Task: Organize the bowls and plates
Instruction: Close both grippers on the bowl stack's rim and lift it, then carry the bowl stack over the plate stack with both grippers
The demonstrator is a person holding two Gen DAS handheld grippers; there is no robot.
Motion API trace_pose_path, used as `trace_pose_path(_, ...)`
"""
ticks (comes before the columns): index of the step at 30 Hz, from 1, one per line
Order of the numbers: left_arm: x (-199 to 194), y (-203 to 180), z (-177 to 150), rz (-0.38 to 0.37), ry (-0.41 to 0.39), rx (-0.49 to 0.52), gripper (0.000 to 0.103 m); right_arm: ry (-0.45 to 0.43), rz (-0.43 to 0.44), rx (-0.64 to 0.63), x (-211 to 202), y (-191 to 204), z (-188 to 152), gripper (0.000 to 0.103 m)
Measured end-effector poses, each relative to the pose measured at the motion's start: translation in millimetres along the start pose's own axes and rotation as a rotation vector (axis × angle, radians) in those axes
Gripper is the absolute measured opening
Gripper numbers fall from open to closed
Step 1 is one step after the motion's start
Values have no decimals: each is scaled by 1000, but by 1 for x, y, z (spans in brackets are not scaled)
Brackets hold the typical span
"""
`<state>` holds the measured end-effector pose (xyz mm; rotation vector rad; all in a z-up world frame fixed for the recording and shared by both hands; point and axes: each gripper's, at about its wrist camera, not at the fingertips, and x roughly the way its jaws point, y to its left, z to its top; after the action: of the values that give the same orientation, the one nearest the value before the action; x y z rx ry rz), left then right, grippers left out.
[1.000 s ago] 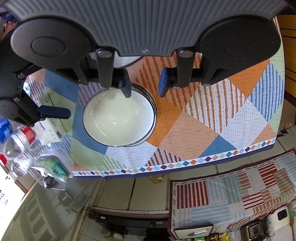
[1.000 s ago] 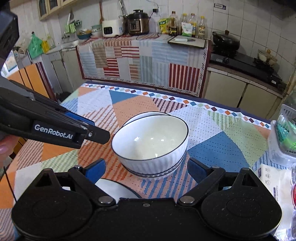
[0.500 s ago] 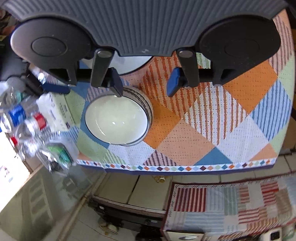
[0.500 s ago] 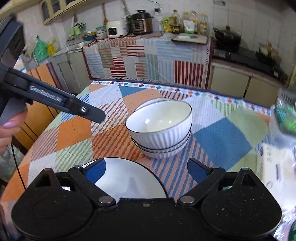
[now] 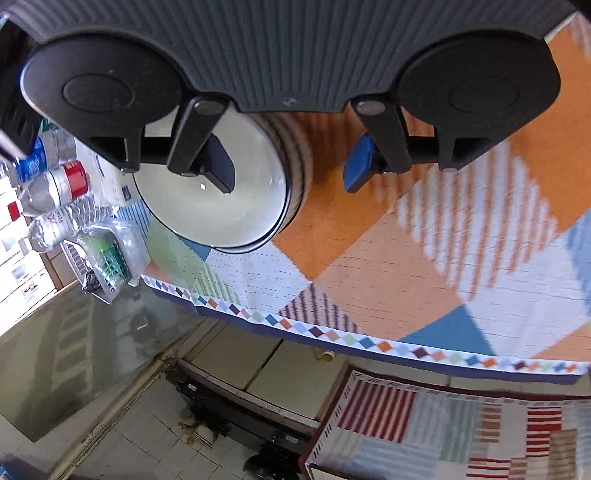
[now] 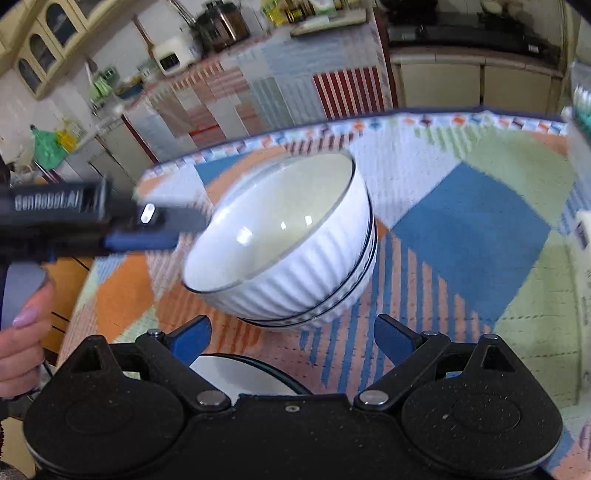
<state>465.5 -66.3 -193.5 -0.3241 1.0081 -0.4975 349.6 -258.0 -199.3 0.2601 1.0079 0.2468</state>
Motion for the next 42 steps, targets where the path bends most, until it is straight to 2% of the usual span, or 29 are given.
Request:
trace_pose_path(2, 15, 1, 1, -7, 5, -21, 64, 14, -15, -15, 6, 3, 0, 97)
trace_pose_path(5, 31, 3, 0, -21, 38, -12, 61, 16, -94, -106, 14, 12, 2, 97)
trace_pose_path(8, 46, 10, -3, -32, 100, -37, 45, 37, -81, -100, 21, 8, 4, 97)
trace_pose_path(11, 51, 23, -7, -101, 93, -135, 40, 33, -64, -93, 27, 6, 4, 97)
trace_pose_path(14, 55, 32, -10, -140, 81, -210, 40, 11, -53, -121, 32, 5, 2, 98)
trace_pose_path(17, 56, 39, -13, -169, 88, -252, 39, 9, -40, -167, 38, 9, 10, 94)
trace_pose_path(23, 51, 27, -13, -150, 99, -143, 39, 15, -33, -223, 39, 13, 17, 92)
trace_pose_path(26, 46, 16, -16, -147, 65, -32, 39, -5, -47, -221, 36, 12, 16, 92)
trace_pose_path(37, 5, -4, -17, -162, 38, 48, 39, -130, -73, -266, 5, 24, 4, 91)
trace_pose_path(42, -26, -21, -21, -173, 66, 106, 39, -187, -76, -275, -25, 38, -10, 91)
